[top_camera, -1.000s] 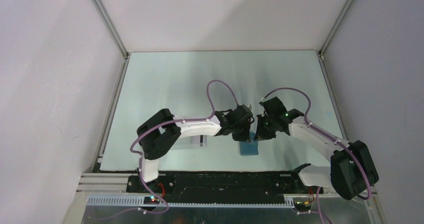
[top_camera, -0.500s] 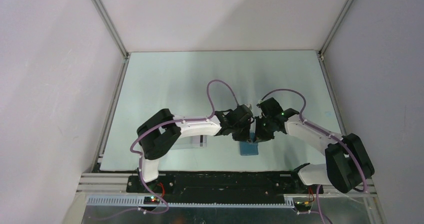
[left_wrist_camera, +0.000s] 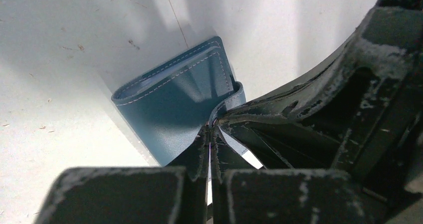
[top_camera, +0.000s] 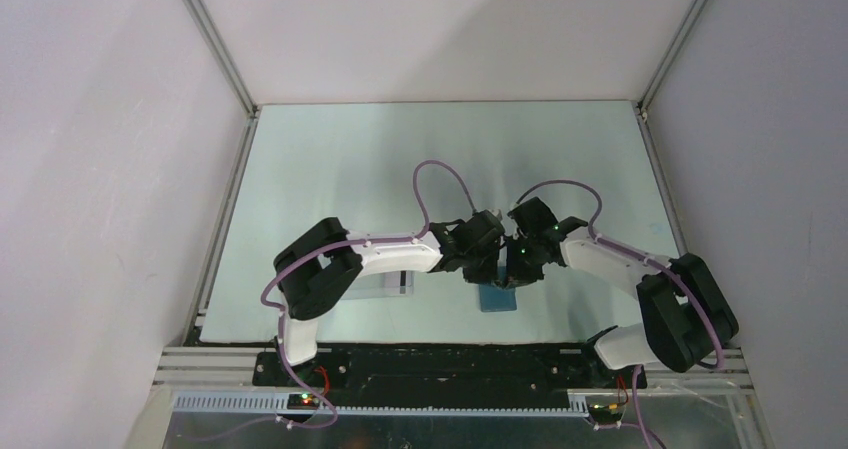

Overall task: Put the credit cards into the card holder
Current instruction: Close the card holder at the center of the board.

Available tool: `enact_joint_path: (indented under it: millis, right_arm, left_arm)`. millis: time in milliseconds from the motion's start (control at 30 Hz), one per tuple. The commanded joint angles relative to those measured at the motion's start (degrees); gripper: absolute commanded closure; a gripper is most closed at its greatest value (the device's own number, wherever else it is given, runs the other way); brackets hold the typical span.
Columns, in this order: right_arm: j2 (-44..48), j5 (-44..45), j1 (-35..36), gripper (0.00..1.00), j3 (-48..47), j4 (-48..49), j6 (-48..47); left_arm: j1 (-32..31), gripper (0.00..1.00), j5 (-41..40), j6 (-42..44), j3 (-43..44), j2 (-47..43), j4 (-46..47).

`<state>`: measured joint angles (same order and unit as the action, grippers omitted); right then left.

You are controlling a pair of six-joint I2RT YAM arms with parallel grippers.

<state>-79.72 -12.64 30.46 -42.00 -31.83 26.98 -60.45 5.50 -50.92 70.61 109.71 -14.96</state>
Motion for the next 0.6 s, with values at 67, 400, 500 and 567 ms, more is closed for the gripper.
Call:
enact_joint_path:
  millis: [67, 400, 500, 567]
  right_arm:
    - [-2.34, 2.01, 1.35, 1.0, -0.85, 1.83, 0.35]
    - [-4.96, 3.56, 1.88, 1.0, -0.2, 2.68, 1.12]
    - [-6.08, 4.15, 1.85, 1.0, -0.13, 2.59, 1.92]
    - [-6.54, 4.06, 1.88, 1.0, 0.19, 2.71, 2.54]
  left_arm:
    - [0.26, 1.0, -1.23, 0.11, -0.47, -0.18, -1.12]
    - [0.15, 1.0, -0.76, -0.89, -1.18, 2.77, -1.21]
    - [0.15, 1.0, -1.09, -2.17, -1.71, 3.61, -1.33]
    - [0.13, 1.0, -1.25, -3.21, -2.25, 4.33, -1.51]
